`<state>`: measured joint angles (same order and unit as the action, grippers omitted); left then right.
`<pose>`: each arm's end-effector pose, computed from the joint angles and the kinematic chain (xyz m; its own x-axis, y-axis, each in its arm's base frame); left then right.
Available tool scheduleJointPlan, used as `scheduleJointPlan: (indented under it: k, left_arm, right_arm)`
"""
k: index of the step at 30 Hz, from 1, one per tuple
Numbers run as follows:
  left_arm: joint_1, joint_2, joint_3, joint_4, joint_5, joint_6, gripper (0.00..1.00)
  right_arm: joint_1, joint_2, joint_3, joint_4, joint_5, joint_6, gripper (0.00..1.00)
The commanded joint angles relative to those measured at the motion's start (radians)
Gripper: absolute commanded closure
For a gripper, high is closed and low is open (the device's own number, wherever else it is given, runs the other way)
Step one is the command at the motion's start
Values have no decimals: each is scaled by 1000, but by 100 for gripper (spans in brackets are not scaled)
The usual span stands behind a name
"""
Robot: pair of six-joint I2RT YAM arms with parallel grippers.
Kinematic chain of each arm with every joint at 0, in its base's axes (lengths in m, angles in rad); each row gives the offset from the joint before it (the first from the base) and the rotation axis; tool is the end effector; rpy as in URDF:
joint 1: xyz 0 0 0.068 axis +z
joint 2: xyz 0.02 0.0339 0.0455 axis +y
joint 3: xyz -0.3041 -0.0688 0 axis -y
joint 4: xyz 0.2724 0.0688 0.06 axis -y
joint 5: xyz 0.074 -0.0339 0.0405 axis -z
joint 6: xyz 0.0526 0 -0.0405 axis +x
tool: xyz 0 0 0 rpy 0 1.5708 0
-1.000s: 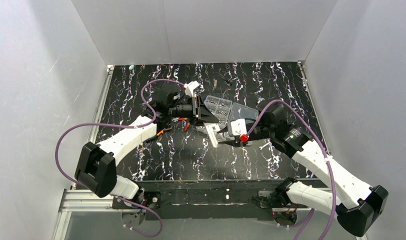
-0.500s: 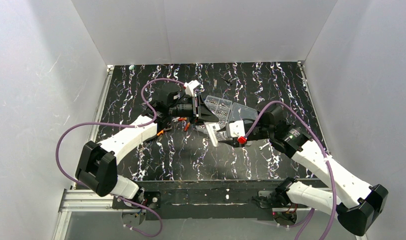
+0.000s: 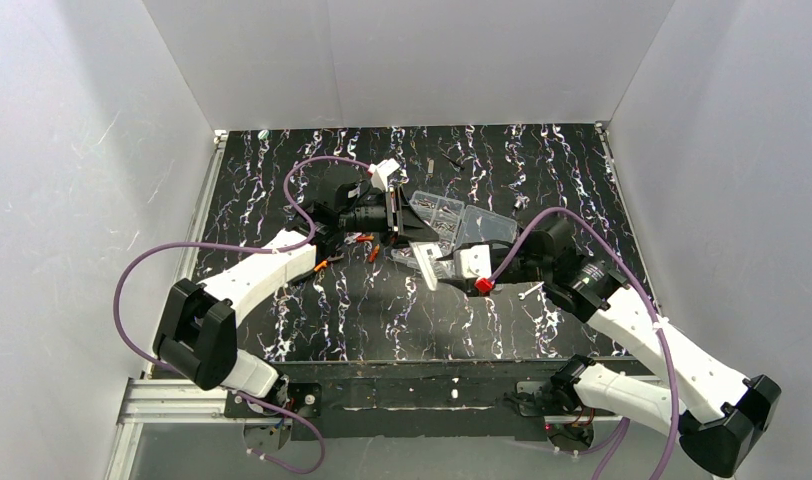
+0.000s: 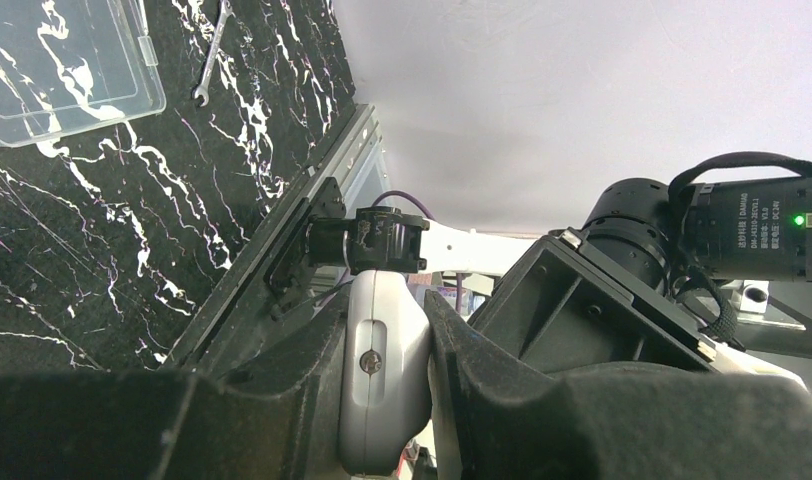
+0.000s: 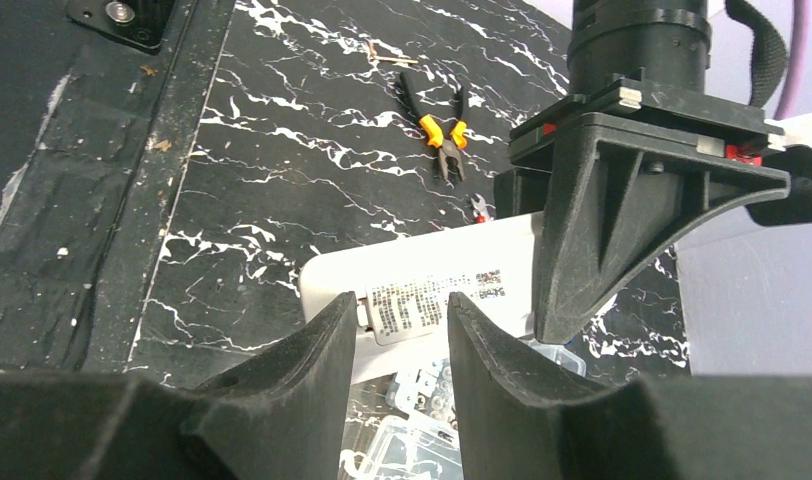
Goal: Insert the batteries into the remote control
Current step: Remove the battery cover from the remote control.
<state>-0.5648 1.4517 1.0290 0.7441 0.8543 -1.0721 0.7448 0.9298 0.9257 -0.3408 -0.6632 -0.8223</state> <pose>0.2828 -0.2261 0.3927 -0.7119 -0.2317 -0.6630 0.6915 -0.0663 -0.7193 0.1394 0.1726 0.3771 0.5343 -0.2927 -0.7930 -0.8355 -0.0409 -0.5479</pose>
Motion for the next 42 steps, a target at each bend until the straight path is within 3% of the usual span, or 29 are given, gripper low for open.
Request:
scheduleJointPlan:
  k: [1, 20, 42]
  left_arm:
    - [-9, -9, 38, 57, 88, -26, 100]
    - [-20, 4, 45, 42, 94, -14, 100]
    - [-23, 13, 42, 46, 92, -18, 100]
  right_arm:
    - [2, -28, -28, 127, 62, 12, 54]
    - [2, -83, -80, 254, 113, 60, 54]
    - [2, -129, -91, 233, 130, 58, 55]
